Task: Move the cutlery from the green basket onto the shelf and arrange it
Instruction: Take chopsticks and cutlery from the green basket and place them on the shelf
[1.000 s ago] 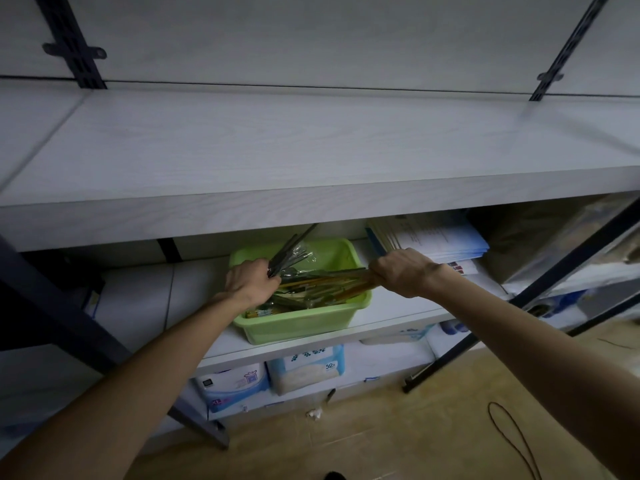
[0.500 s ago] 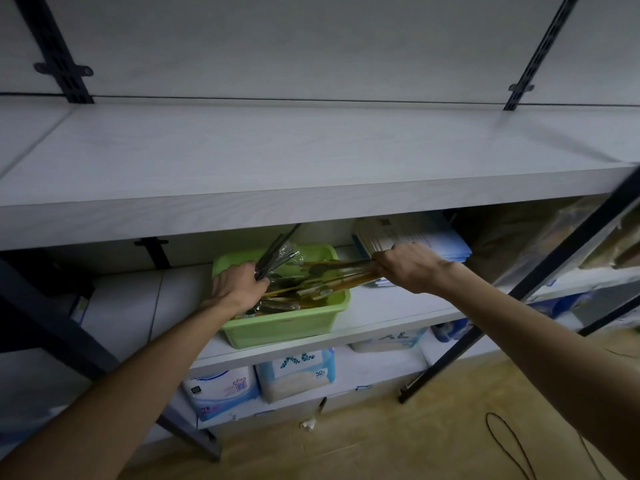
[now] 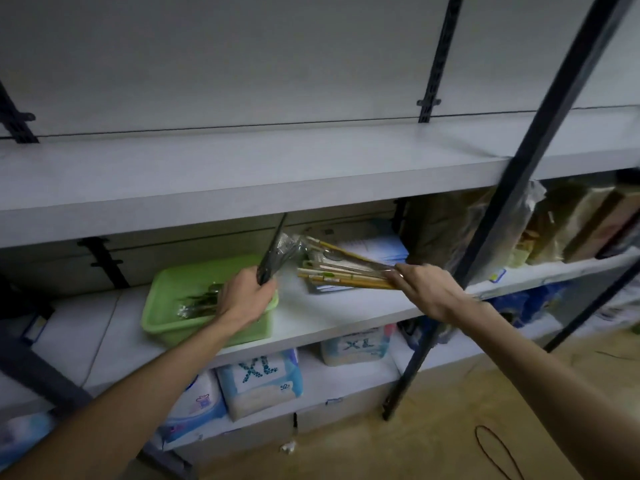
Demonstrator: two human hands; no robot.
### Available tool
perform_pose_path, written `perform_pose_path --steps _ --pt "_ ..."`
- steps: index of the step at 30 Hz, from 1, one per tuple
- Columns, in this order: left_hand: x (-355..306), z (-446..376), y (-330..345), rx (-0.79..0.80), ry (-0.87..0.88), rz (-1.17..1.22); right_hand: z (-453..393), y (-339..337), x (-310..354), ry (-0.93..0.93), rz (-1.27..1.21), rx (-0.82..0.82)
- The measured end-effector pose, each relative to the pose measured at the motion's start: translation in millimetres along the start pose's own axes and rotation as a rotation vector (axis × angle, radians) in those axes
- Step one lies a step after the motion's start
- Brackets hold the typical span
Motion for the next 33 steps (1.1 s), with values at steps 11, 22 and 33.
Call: perform_pose_path --steps 11,22,33 --pt "-191 84 132 0.233 0.163 0.01 196 -76 -156 0.236 -0.037 -0.165" --pt "-442 119 194 0.282 0.641 -0.345 289 -183 -301 0.449 -0.206 -0.56" --pt "-614 2 256 0.371 0.491 -0.028 216 -261 -477 0.542 -0.237 -0.691"
Point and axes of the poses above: each hand's wrist, its own z-axis away from the middle knuckle, its own y-axis out of the palm, x = y × z, the point moved 9 cm from there along -z, towards the middle knuckle, and after that the axes turned 4 degrees about -y, right-handed, at the moved point
